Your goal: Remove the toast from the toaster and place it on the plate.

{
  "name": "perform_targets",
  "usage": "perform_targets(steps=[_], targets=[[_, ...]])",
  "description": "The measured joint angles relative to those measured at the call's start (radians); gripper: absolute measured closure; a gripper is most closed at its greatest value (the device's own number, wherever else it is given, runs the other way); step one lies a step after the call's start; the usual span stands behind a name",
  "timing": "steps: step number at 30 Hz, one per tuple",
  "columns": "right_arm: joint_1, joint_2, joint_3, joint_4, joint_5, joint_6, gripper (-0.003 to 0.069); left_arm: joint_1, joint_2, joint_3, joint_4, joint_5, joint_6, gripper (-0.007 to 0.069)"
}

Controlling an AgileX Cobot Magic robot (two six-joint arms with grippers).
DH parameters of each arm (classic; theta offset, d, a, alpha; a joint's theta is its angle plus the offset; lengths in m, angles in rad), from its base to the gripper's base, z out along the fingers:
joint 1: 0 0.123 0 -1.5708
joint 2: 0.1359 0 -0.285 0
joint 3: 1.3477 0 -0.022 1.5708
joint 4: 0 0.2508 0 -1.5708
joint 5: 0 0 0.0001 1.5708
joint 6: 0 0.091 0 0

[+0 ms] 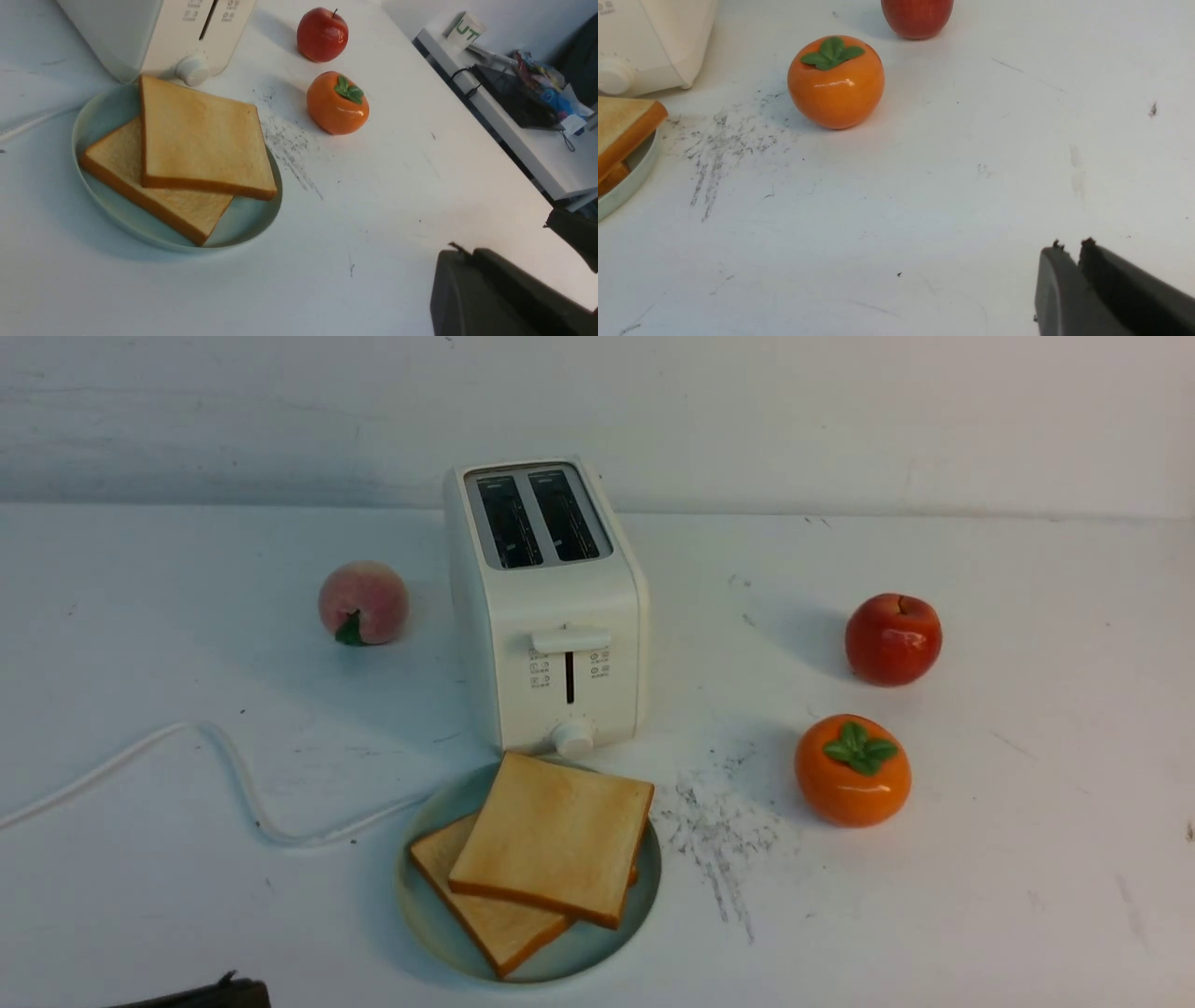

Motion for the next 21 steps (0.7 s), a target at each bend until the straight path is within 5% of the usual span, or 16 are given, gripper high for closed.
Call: perform_targets(steps=[15, 21], targets=[[0.0, 0.0, 0.0, 0.0, 0.0, 0.0, 0.0576, 0.04, 0.0, 0.004, 0.073, -0.028, 0.016, 0.062], [0.0, 0.0, 0.0, 0.0, 0.0, -0.001, 0.0568, 0.253, -0.002, 0.061, 0.113, -0.121, 0.019, 0.061]])
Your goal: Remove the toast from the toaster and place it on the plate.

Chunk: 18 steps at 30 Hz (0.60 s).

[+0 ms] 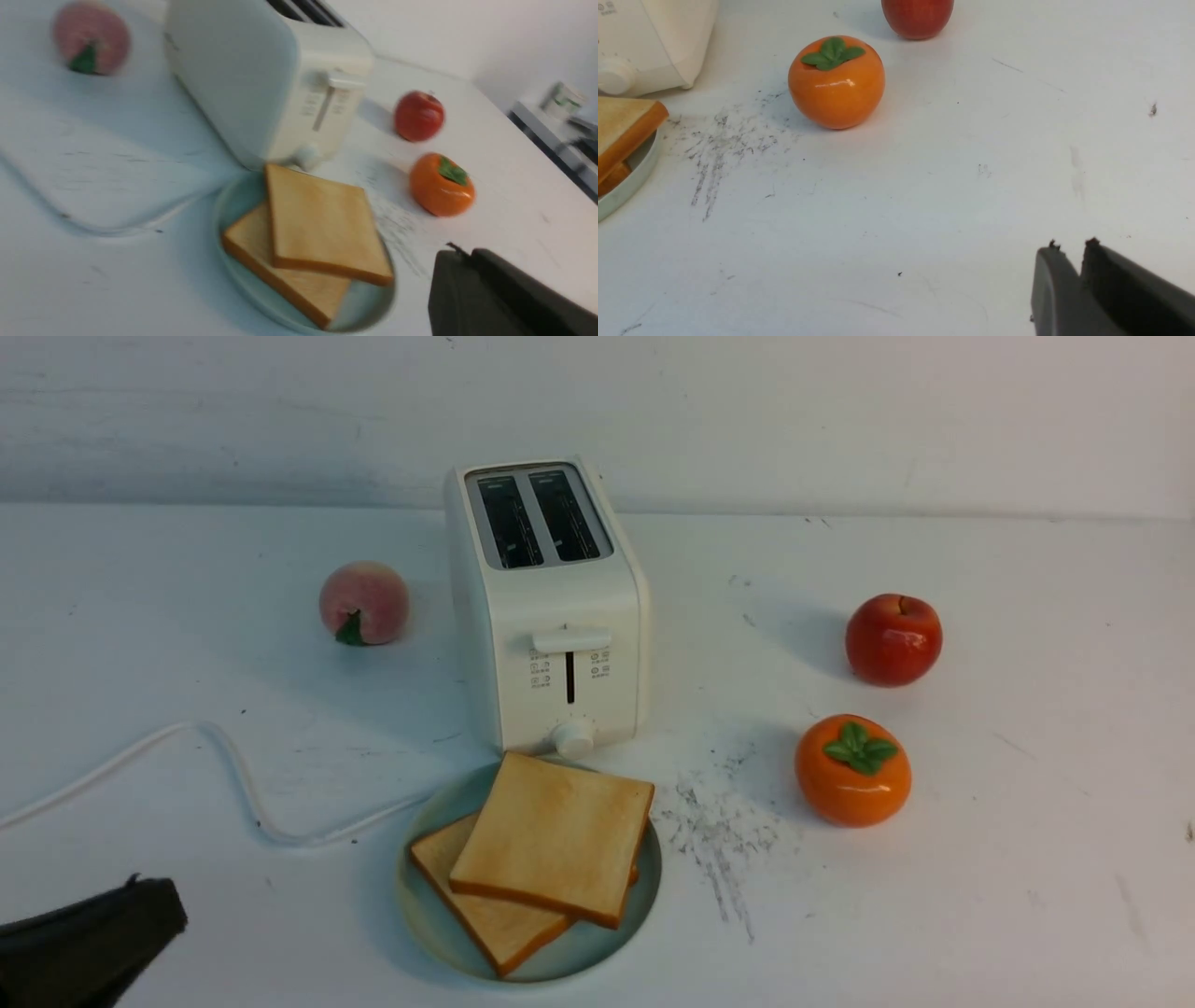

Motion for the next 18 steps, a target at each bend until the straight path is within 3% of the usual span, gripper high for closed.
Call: perform_targets(steps=[8, 12, 18], targets=[[0.0, 0.0, 0.0, 0.0, 0.0, 0.0, 0.0562, 0.244, -0.181, 0.245, 0.155, -0.086, -0.033, 0.0605], [0.0, 0.0, 0.0, 0.0, 0.0, 0.0, 0.0557, 0.383, -0.293, 0.311, 0.177, 0.004, -0.1, 0.0603], [0.0, 0.0, 0.0, 0.0, 0.0, 0.0, 0.0548, 0.429, -0.357, 0.318, 0.181, 0.138, -0.114, 0.0596]])
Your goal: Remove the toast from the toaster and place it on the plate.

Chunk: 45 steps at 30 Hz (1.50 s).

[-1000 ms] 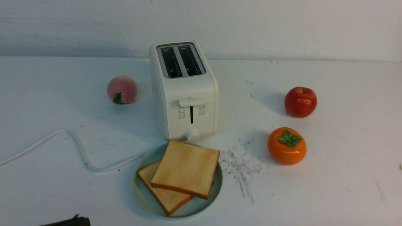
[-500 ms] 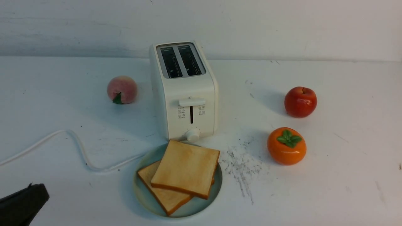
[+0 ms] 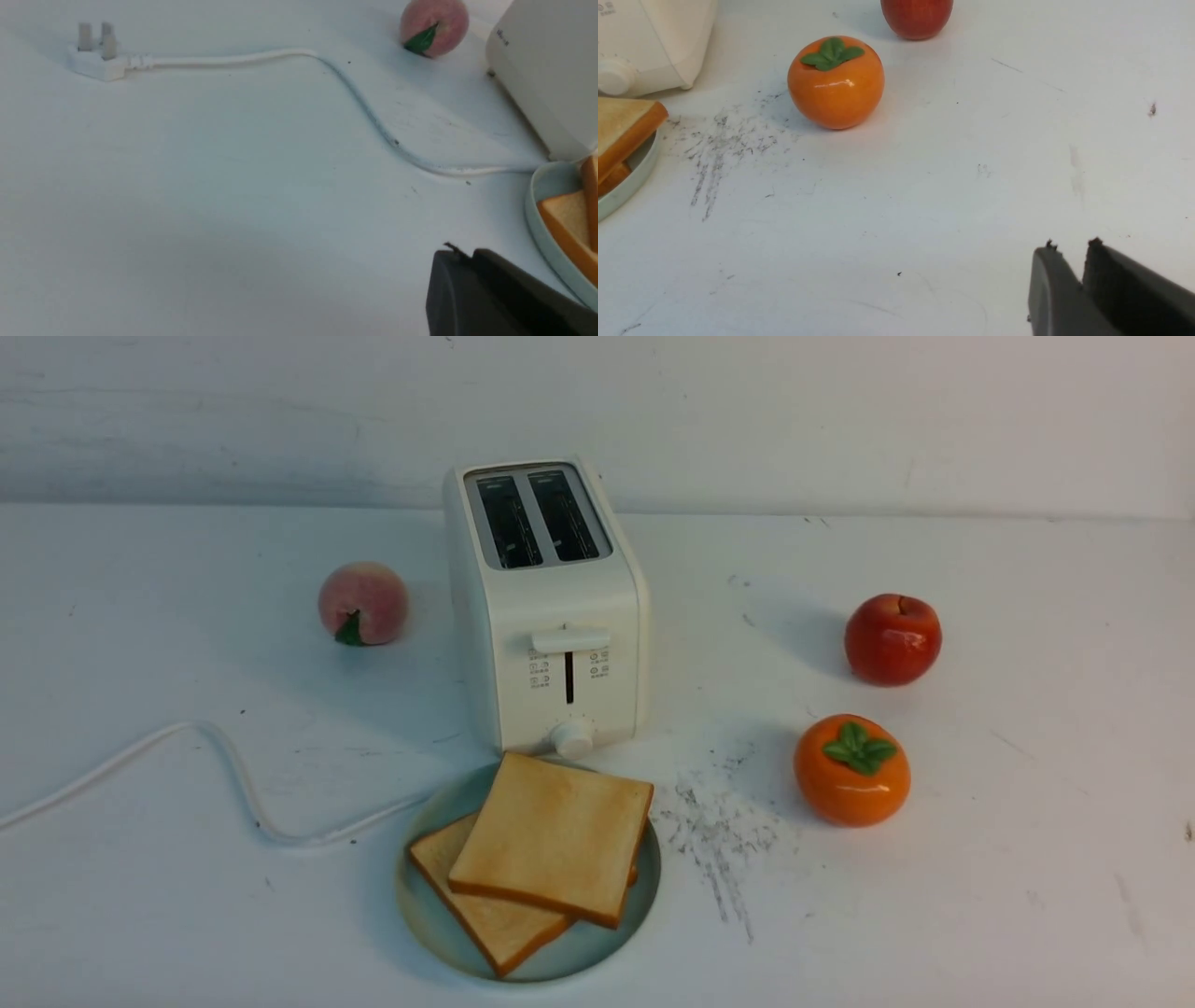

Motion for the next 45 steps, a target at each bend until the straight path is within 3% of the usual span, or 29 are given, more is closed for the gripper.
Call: perform_targets(steps=[9, 45], targets=[[0.0, 0.0, 0.0, 0.0, 0.0, 0.0, 0.0538, -0.054, 0.0, 0.001, 0.003, 0.013, 0.013, 0.0589], [0.0, 0.0, 0.0, 0.0, 0.0, 0.0, 0.0504, -0.056, 0.0, 0.001, 0.003, 0.013, 0.013, 0.055]])
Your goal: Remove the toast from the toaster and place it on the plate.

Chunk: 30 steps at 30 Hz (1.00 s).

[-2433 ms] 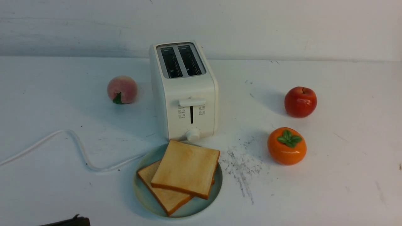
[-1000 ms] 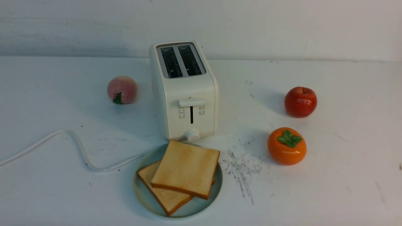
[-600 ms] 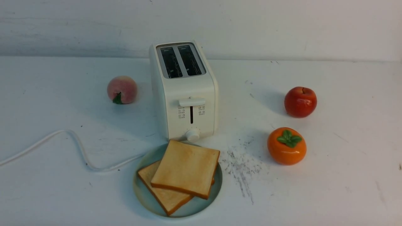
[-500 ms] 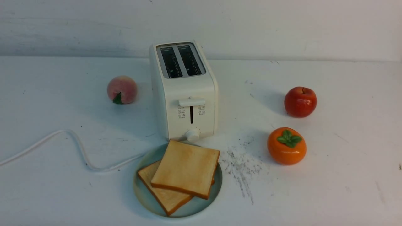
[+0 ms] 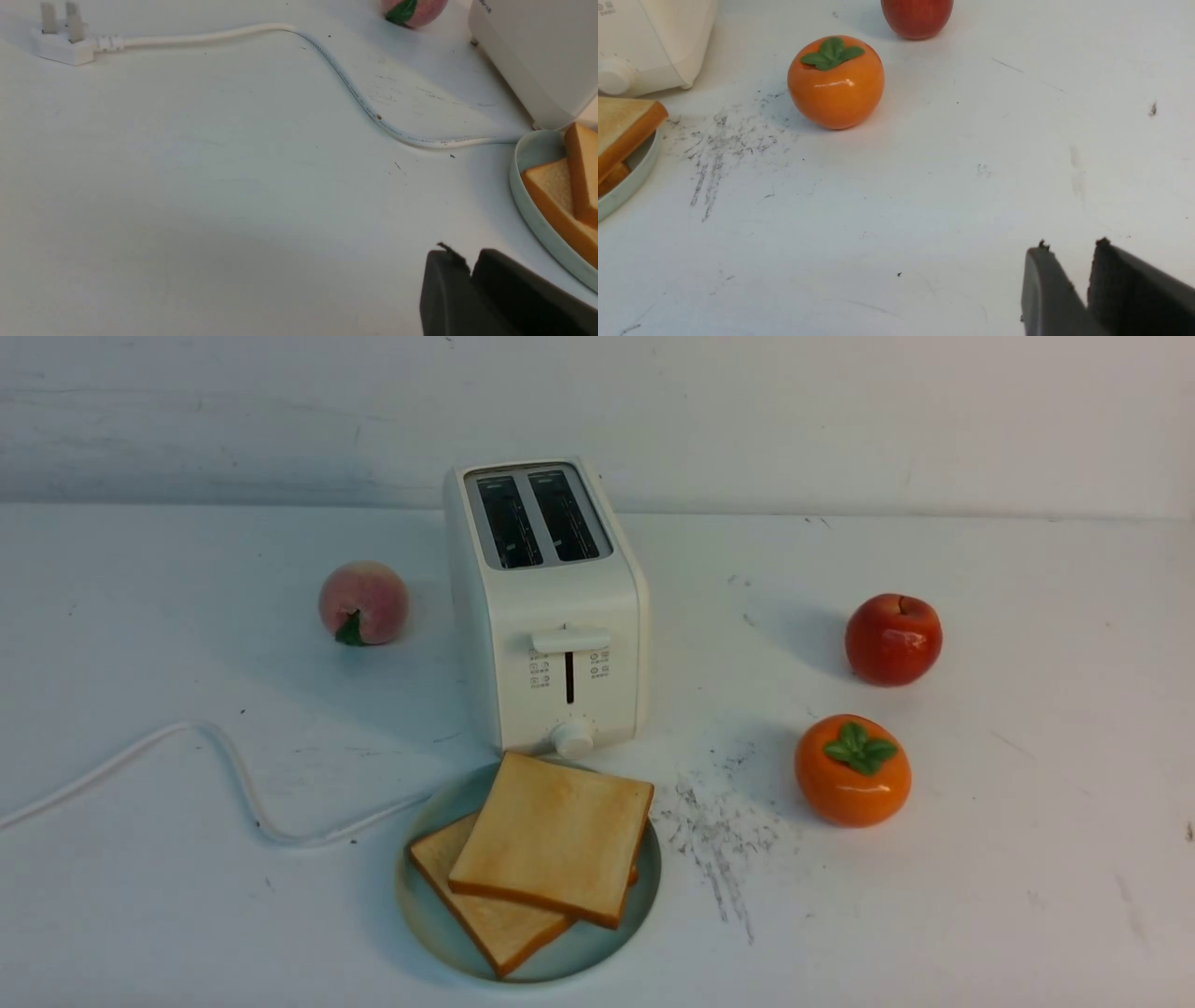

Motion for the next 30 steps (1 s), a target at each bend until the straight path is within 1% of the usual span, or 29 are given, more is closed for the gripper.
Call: perform_targets(steps=[30], targets=[[0.0, 0.0, 0.0, 0.0, 0.0, 0.0, 0.0477, 0.0, 0.0, 0.0, -0.002, 0.0, 0.0, 0.0519]])
